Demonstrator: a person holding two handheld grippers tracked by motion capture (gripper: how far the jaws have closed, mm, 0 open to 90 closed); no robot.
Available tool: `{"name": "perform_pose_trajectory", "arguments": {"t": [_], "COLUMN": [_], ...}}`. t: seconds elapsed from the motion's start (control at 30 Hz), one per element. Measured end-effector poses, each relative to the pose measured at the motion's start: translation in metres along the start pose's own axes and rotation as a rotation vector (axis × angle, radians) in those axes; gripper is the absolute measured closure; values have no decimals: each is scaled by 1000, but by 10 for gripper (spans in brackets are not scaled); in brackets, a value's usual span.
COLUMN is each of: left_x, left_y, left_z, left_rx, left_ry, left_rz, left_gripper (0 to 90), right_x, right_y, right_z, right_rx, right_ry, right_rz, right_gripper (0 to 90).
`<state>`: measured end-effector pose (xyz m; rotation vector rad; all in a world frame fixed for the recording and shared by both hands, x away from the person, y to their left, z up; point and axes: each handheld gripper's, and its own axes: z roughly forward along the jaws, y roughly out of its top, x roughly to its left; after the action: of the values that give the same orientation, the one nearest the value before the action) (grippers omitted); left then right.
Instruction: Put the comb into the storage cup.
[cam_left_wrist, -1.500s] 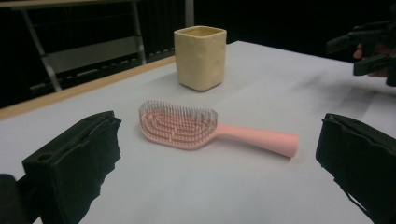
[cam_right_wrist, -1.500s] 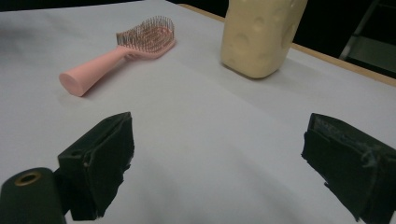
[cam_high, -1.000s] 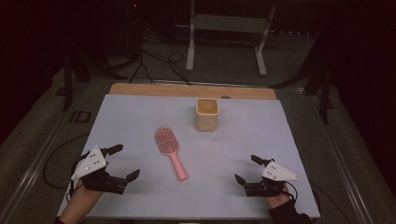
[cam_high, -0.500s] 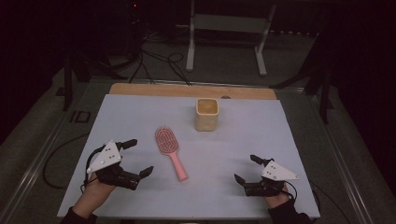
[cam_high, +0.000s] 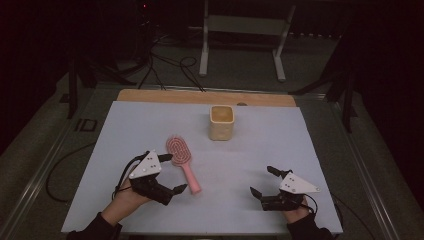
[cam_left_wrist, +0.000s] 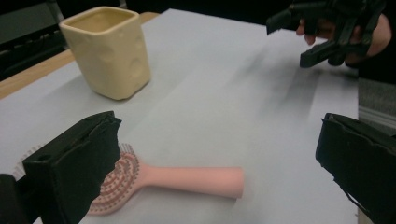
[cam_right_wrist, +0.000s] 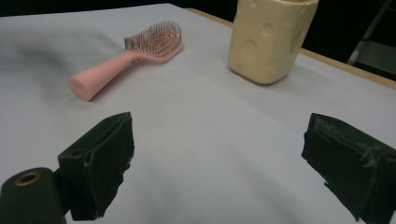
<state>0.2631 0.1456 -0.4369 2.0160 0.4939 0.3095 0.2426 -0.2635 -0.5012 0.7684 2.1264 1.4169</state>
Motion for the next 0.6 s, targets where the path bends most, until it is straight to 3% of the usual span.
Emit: {"name": "perform_pose_trajectory", "arguments": {"t": [0.37,0.6], "left_x": [-5,-4], "left_y": [-1,-5], "left_z": [32,46], "left_rx": [66,91], "left_ry": [-46,-55], "left_rz": [1,-11], "left_gripper": [1,125], "right_x": [0,0], "right_y": [0,1], "right_z": [1,0], "right_rx": [0,-6], "right_ry": [6,8], "right_rz": [-3,-2], "right_gripper": [87,87]}}
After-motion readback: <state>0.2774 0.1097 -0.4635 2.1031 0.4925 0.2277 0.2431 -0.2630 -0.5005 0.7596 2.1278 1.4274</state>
